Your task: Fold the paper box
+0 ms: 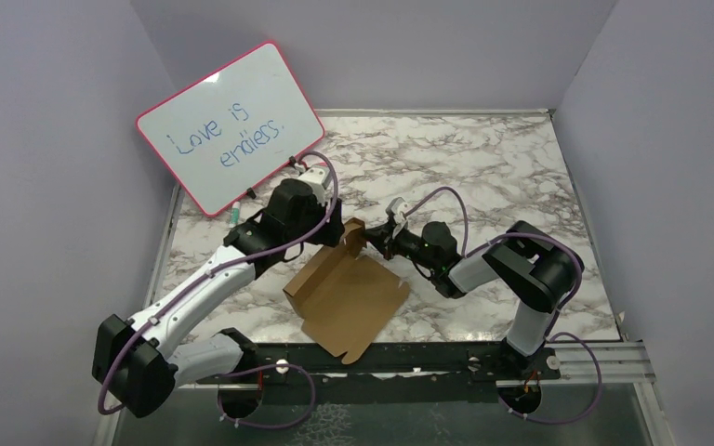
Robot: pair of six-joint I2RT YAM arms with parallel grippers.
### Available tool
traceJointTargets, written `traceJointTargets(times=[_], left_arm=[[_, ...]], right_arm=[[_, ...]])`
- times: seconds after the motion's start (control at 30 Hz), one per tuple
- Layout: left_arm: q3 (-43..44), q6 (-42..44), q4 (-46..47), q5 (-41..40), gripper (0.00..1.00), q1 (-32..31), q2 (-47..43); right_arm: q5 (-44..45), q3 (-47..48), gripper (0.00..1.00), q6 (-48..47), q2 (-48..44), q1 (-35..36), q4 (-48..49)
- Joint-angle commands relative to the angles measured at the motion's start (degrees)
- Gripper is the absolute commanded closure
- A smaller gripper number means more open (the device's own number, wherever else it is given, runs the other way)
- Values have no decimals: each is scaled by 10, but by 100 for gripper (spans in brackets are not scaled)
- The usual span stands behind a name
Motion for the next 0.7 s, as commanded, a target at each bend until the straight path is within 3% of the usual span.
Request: traceJointTargets(times=[0.0, 0.4, 0.67], left_arm=[[38, 16, -51, 103, 30, 37, -20], [28, 46, -89, 156, 30, 56, 5], [28, 65, -95, 168, 41, 56, 45]], right_arm=[[-29, 13, 99, -22, 11, 5, 19], [-35, 17, 99, -33, 11, 5, 12], [-32, 22, 99, -49, 2, 5, 6]])
